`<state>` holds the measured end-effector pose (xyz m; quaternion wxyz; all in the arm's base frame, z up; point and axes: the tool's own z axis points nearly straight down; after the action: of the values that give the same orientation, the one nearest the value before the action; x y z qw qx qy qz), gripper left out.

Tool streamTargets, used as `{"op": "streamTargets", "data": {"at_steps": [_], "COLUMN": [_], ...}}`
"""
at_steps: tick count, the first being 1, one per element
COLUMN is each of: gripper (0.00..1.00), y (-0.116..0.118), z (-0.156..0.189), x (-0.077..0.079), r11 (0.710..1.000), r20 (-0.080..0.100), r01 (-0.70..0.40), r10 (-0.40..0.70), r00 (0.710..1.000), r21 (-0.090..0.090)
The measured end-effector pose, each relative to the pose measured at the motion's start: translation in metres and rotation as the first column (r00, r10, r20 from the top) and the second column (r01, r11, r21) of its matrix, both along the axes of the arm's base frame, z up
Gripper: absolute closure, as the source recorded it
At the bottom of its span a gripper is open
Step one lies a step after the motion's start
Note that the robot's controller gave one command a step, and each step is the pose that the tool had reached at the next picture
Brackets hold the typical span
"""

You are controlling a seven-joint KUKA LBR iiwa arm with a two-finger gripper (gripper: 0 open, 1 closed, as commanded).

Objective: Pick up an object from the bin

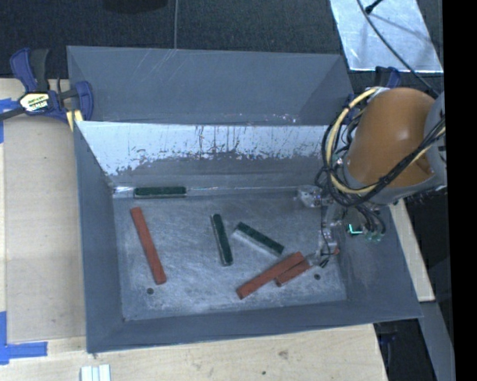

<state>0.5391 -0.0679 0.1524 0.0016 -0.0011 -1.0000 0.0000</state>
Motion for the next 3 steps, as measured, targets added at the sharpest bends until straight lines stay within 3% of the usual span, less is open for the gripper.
{"op": "streamTargets", "data": {"at_steps": [1,2,3], "gripper": [0.0,1.0,1.0], "y": [-0.005,-0.005,-0.031], "z": [-0.086,-0.082,0.043], "x": [-0.037,-0.034,-0.016], "r11": [1.0,1.0,1.0], "r20": [-0.002,0.008,0.016], "r01": [0.024,0.022,0.013], "r10": [-0.024,-0.022,-0.013], "r00": [1.0,1.0,1.0], "r21": [0.0,-0.001,-0.003]}}
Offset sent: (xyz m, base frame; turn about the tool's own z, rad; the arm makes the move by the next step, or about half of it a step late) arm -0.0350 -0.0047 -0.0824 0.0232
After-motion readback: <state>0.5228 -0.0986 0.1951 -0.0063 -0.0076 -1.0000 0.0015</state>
